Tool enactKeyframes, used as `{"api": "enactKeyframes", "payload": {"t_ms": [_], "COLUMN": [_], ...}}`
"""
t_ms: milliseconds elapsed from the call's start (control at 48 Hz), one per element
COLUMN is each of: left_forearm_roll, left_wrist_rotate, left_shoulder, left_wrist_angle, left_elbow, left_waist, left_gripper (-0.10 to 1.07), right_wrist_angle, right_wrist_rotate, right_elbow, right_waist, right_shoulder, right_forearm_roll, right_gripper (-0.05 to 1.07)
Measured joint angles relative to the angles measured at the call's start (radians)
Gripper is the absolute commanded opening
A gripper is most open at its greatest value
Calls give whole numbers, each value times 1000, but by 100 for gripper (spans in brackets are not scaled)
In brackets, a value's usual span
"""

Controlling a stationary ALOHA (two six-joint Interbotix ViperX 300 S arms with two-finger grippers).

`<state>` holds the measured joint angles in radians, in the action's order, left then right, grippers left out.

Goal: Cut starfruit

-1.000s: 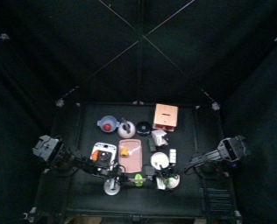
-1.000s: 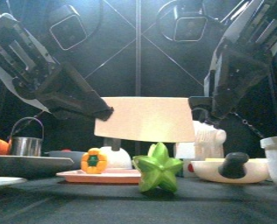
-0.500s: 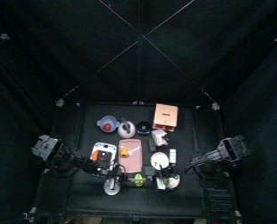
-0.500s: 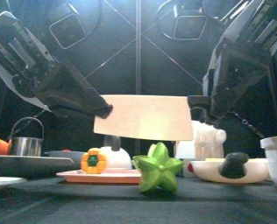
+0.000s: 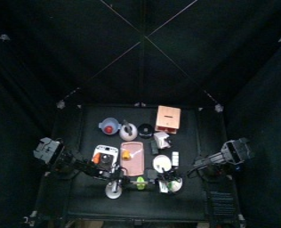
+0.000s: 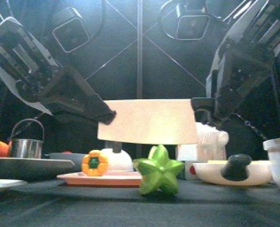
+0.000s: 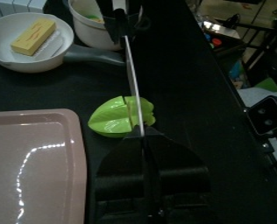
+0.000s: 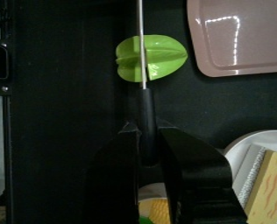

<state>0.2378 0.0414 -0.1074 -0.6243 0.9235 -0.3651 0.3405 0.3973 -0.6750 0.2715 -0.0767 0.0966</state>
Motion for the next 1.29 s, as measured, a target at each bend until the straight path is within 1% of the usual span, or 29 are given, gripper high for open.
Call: {"api": "enactKeyframes", "payload": {"t_ms": [667, 1292], "left_forearm_roll": [-3, -3], "left_wrist_rotate": [0, 2], "left_shoulder": [-6, 8], "left_wrist_angle": [-3, -2], "left_elbow": [2, 2], "left_waist": [18, 12], "left_gripper": [26, 26], "right_wrist_angle": [6, 2], "right_wrist_rotate": [0, 2], "right_elbow": [-3, -3], "right_waist": [-20, -15], "right_shoulder": [-3, -3], "right_forearm_roll": [12, 3], "right_gripper": [37, 37]}}
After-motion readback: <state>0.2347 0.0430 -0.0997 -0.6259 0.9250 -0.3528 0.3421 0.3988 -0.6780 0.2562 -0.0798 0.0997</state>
